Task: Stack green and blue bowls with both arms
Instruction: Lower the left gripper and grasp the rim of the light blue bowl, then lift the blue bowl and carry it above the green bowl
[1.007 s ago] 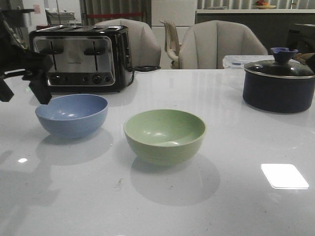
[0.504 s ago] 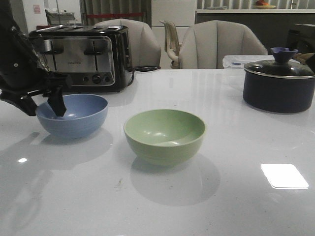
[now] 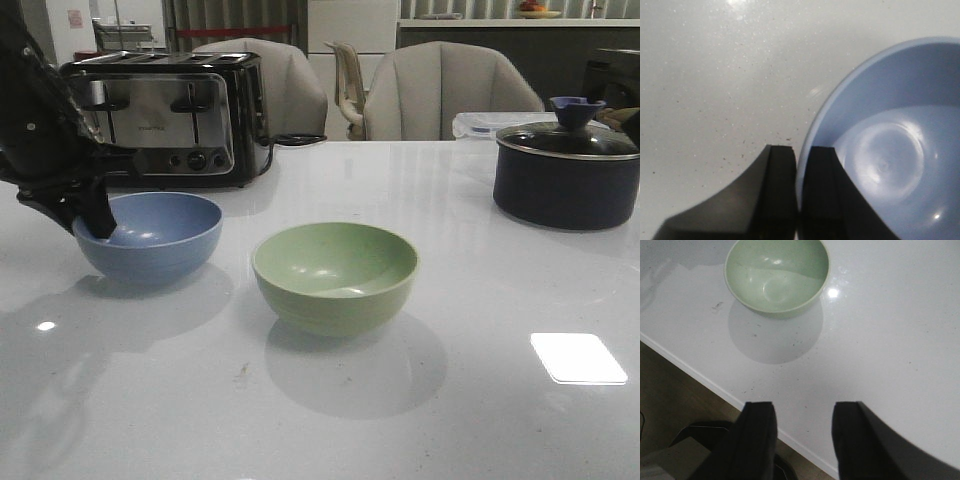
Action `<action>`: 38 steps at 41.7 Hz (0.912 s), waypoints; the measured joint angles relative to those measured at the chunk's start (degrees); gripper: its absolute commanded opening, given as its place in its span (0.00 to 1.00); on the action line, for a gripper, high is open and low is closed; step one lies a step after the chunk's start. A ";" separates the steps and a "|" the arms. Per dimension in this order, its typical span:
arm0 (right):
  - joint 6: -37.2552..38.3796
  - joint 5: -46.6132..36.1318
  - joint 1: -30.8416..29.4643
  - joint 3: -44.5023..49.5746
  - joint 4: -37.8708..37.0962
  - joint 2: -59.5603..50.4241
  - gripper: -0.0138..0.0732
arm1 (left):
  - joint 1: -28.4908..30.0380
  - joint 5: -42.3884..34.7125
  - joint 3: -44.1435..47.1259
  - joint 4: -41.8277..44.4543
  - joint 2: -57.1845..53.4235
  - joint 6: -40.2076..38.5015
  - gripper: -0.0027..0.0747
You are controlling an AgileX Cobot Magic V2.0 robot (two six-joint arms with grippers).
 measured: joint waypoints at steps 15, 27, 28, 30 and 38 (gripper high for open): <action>0.00 0.00 0.00 0.00 0.00 0.00 0.62 | -3.98 8.56 -7.44 0.49 -6.26 1.02 0.17; 0.00 0.00 0.00 0.00 0.00 0.00 0.62 | -15.10 12.81 -10.32 -1.07 -8.04 1.12 0.17; 0.00 0.00 0.00 0.00 0.00 0.00 0.62 | -15.92 12.81 -10.32 -1.07 -8.04 1.12 0.17; 0.00 0.00 0.00 0.00 0.00 0.00 0.62 | -17.83 12.55 -10.32 -1.30 -7.93 1.12 0.17; 0.00 0.00 0.00 0.00 0.00 0.00 0.62 | -22.23 10.42 -10.43 -1.73 -6.39 1.12 0.17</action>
